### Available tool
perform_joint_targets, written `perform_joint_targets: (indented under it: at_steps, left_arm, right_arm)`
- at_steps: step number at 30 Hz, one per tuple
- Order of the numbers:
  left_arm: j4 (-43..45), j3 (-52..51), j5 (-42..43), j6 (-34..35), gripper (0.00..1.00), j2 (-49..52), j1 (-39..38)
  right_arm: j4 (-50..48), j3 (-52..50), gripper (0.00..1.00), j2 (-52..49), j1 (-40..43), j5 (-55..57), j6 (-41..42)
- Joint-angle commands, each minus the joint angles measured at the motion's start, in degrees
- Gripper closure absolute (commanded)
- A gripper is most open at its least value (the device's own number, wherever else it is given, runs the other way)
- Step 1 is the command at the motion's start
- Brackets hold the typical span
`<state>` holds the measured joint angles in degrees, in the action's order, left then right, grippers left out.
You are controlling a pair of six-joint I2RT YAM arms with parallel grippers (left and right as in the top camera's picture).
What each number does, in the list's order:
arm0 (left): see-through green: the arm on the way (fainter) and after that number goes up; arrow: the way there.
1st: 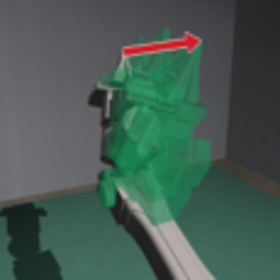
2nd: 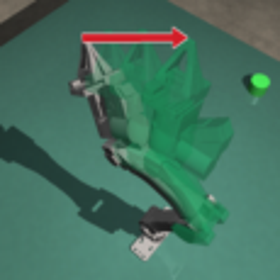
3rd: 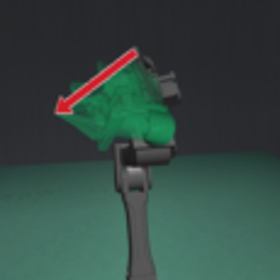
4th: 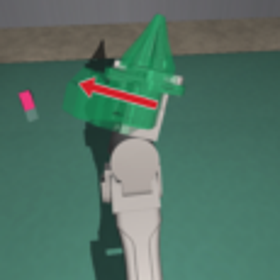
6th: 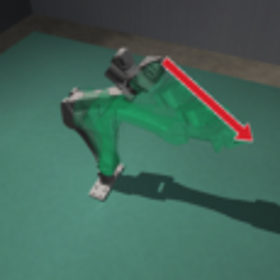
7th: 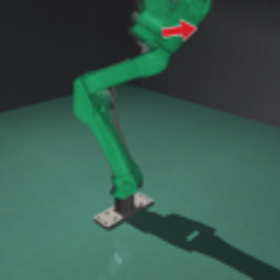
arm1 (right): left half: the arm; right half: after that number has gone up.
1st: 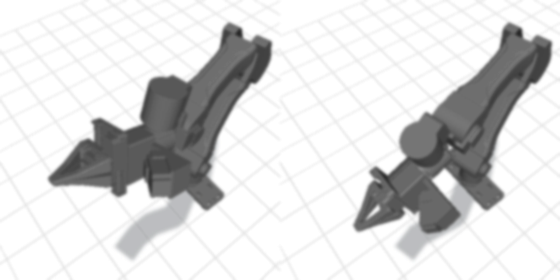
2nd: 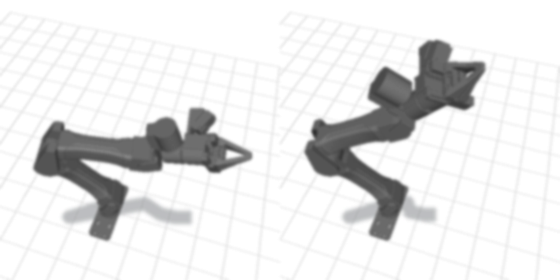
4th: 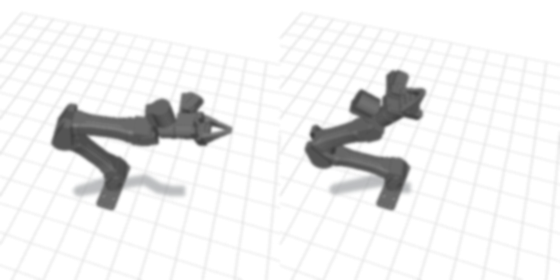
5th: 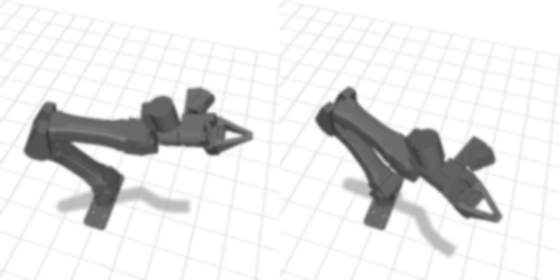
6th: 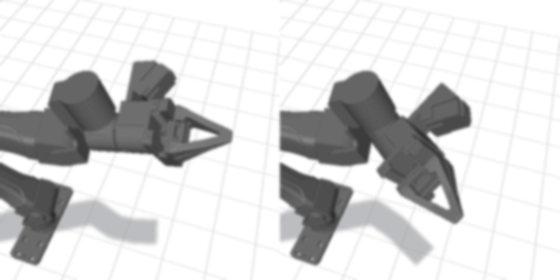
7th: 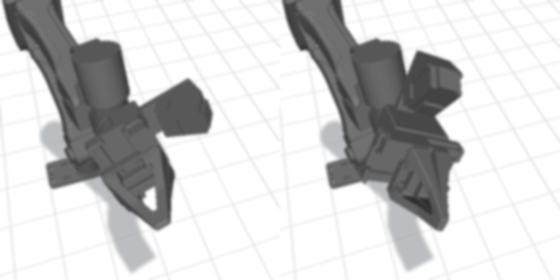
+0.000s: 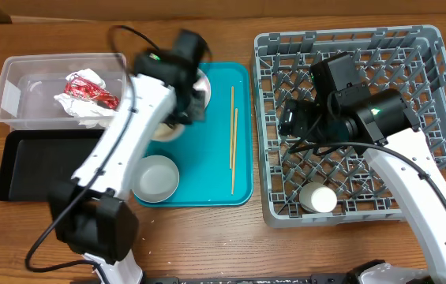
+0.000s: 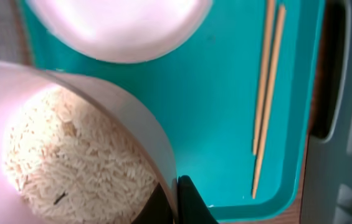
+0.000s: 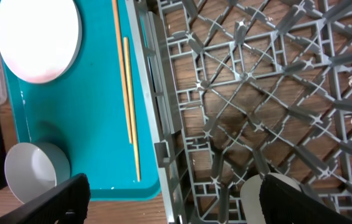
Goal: Sort waste into correct bins and load items into the dishwasher
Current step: 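Carry the pink bowl left and tip the rice onto the black tray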
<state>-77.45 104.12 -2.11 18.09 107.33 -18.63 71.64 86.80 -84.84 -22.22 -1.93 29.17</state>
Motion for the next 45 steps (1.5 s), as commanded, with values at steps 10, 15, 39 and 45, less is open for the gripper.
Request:
perform_joint_targets:
  at_steps: [10,15,39,45]
  left_arm:
    - [-13.1,6.9,5.4,-7.1,0.96,-2.4,18.0]
    - [-14.9,4.1,12.7,-13.4,0.96,-2.5,26.1]
    - [11.1,-28.3,71.5,-33.7,0.96,-2.4,67.0]
    - [12.3,-29.2,79.4,-26.4,0.96,-2.4,68.2]
  right_arm:
    - [0.0,0.9,0.12,0.0,0.0,0.8,-1.1]
    - [0.0,0.9,0.12,0.0,0.0,0.7,-1.1]
    - [0.9,0.9,0.12,0.0,-0.1,-0.8,-1.1]
    - [0.9,0.9,0.12,0.0,-0.1,-0.7,-1.1]
